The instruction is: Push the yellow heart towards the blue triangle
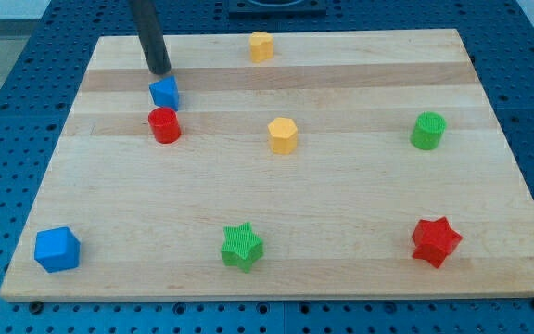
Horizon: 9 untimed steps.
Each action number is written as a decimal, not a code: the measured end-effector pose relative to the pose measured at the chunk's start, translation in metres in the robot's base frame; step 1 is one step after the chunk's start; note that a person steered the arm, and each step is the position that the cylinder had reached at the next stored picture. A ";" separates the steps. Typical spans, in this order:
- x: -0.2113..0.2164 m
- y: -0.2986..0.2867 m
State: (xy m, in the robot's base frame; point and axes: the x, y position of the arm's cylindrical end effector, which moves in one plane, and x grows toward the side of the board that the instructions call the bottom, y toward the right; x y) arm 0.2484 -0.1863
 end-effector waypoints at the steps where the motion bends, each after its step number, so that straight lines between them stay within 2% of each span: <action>1: -0.039 0.010; 2: -0.056 0.072; 4: -0.055 0.187; 7: -0.055 0.174; 9: -0.031 0.174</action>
State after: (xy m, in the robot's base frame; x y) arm 0.2171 -0.0127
